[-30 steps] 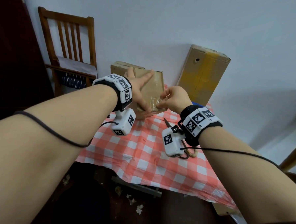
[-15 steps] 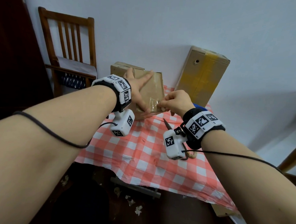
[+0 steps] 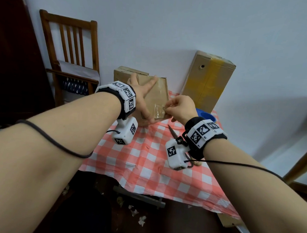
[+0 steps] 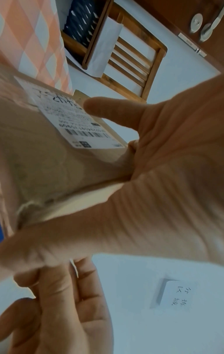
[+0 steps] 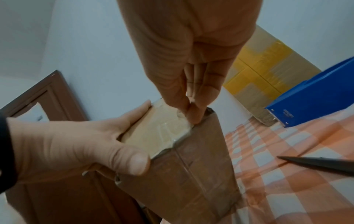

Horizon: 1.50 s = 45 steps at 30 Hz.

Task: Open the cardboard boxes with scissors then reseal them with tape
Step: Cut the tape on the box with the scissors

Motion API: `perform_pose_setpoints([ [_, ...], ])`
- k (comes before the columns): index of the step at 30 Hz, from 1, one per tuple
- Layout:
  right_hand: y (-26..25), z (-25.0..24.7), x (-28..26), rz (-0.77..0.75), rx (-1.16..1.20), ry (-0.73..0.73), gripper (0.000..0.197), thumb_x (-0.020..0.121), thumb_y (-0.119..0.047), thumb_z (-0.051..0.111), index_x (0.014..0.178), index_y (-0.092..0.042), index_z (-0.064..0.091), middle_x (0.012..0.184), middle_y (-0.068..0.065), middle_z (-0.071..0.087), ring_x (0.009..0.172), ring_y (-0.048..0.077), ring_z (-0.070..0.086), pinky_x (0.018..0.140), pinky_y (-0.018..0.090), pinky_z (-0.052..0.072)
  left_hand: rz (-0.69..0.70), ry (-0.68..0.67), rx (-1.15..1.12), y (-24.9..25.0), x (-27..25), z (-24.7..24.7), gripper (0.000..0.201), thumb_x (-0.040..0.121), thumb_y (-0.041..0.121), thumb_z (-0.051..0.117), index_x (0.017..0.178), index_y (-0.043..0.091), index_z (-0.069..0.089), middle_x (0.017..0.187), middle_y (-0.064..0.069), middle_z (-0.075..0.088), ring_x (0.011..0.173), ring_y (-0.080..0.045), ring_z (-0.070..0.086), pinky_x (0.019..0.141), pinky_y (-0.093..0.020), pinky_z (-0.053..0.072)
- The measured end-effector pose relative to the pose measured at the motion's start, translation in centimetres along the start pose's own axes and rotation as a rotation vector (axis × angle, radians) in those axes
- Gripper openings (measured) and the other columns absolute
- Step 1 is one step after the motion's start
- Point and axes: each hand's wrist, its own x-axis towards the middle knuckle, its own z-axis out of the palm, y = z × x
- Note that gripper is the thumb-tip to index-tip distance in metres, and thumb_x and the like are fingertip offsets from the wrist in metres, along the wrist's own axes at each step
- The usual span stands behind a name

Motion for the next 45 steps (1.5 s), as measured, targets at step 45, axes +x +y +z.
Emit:
perform_pose_setpoints([
  [45, -0.3, 0.4, 0.7, 0.003, -0.034, 0.065, 0.023, 0.064, 0.001, 0.073, 0.059, -0.017, 0.059, 0.065, 0.004, 0.068, 0.067, 0.024, 0.069, 0.069, 0.044, 0.059, -0.006, -0.001, 0.043, 0.4, -0.1, 0.0, 0.149, 0.039, 0.057, 0.091, 0.137, 0.059, -0.022, 0.152, -0.019, -0.023, 0.143, -0.045, -0.001, 0.109, -0.060, 0.029],
])
